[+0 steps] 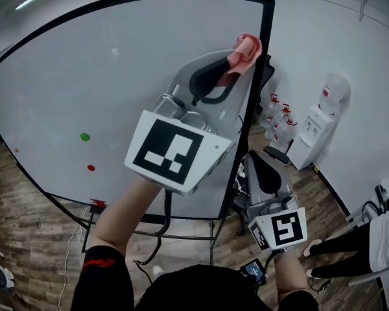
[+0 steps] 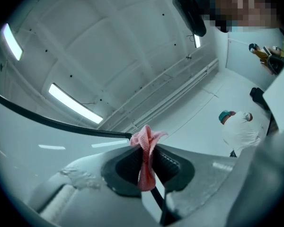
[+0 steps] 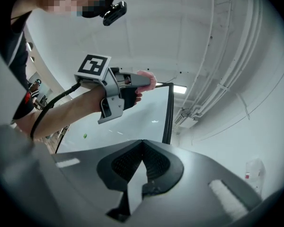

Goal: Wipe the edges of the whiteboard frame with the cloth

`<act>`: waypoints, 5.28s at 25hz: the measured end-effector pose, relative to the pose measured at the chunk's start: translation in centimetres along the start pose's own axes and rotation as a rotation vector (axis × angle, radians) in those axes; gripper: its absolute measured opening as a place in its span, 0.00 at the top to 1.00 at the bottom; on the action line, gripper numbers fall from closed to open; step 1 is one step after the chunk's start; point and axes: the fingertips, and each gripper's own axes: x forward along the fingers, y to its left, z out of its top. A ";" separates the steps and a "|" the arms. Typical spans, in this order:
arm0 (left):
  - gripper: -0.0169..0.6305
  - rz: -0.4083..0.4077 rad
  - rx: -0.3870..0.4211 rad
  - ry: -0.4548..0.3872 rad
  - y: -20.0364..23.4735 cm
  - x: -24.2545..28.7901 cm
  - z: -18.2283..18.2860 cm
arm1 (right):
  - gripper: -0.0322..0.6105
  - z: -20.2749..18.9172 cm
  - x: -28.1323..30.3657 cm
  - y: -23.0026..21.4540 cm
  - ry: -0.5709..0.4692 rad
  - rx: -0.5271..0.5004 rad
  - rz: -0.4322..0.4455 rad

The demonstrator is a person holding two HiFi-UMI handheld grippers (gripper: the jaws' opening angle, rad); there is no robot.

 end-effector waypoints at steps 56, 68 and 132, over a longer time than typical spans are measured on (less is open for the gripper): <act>0.90 -0.015 1.322 0.414 3.2 11.5 1.2 | 0.95 1.0 4.7 -1.3 -0.018 -0.007 -0.034; 0.90 -0.058 1.509 0.439 4.9 9.6 0.9 | 0.95 2.5 5.2 0.7 -0.040 -0.014 -0.099; 0.90 -0.043 1.601 0.434 17.0 -1.2 2.0 | 0.95 7.8 11.6 10.6 -0.118 -0.091 -0.152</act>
